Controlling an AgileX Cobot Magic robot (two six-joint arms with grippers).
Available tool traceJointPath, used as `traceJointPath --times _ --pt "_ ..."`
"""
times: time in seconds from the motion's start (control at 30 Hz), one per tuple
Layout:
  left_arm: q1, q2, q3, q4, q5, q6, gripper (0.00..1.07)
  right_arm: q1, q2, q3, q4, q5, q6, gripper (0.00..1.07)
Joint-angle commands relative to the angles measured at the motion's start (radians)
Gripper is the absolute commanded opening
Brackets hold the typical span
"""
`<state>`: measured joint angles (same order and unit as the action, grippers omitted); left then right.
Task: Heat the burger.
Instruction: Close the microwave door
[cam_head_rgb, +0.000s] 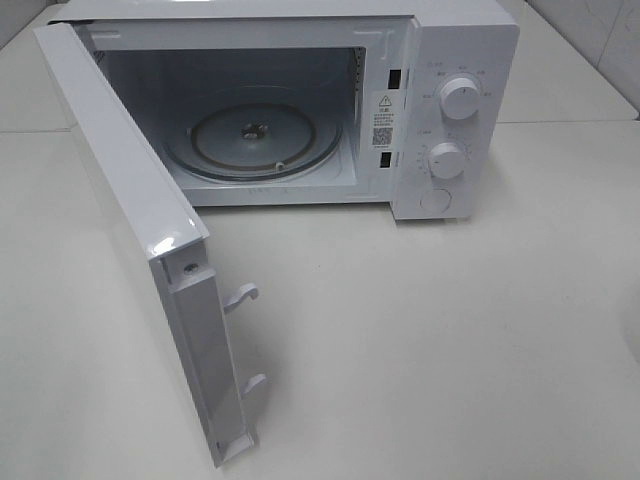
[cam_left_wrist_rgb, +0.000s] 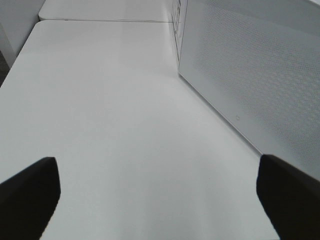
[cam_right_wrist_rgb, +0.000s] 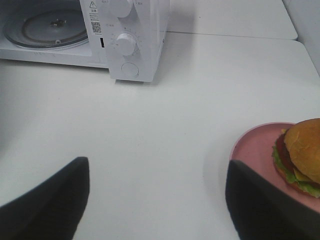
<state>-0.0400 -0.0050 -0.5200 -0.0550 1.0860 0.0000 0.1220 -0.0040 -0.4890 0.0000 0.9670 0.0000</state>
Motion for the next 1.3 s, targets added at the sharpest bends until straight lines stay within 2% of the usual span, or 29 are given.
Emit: traceJointPath --times 0.03,0.73,0.93,0.97,1.03,1.07,1.1,1.13,1.17,1.2,1.23,1.27,1.3 --pt "-0.006 -0.005 0.004 -0.003 -0.014 0.000 1.00 -0.007 -0.029 0.001 0.000 -0.005 0.000 0.75" --pt "-0.006 -0.005 0.003 -0.011 -0.017 0.000 1.00 -0.007 -0.029 0.001 0.000 -0.005 0.000 0.75" --pt "-0.006 0.013 -0.028 0.007 -0.117 0.000 0.99 -0.007 -0.029 0.001 0.000 -0.005 0.000 0.75" --pt "-0.006 0.042 -0.029 0.006 -0.192 0.000 0.96 -0.007 -0.029 0.001 0.000 -0.005 0.000 0.75" --pt "-0.006 0.064 -0.029 0.006 -0.225 0.000 0.94 -0.007 -0.029 0.001 0.000 -0.005 0.000 0.75" --pt "-0.006 0.120 -0.029 0.008 -0.312 0.000 0.85 -0.007 -0.029 0.001 0.000 -0.005 0.000 0.75" --pt "-0.006 0.120 -0.029 0.008 -0.312 0.000 0.85 -0.007 -0.029 0.001 0.000 -0.005 0.000 0.75" --pt "-0.006 0.181 -0.026 0.015 -0.414 0.000 0.68 -0.007 -0.029 0.001 0.000 -0.005 0.000 0.75" --pt "-0.006 0.210 -0.023 0.020 -0.454 0.000 0.59 -0.007 -0.029 0.001 0.000 -0.005 0.000 0.75" --pt "-0.006 0.210 -0.023 0.020 -0.454 0.000 0.59 -0.007 -0.029 0.001 0.000 -0.005 0.000 0.75" --pt "-0.006 0.284 -0.012 0.034 -0.542 0.000 0.33 -0.007 -0.029 0.001 0.000 -0.005 0.000 0.75" --pt "-0.006 0.321 -0.003 0.039 -0.594 0.000 0.19 -0.007 -0.029 0.001 0.000 -0.005 0.000 0.75" --pt "-0.006 0.321 -0.003 0.039 -0.594 0.000 0.19 -0.007 -0.029 0.001 0.000 -0.005 0.000 0.75"
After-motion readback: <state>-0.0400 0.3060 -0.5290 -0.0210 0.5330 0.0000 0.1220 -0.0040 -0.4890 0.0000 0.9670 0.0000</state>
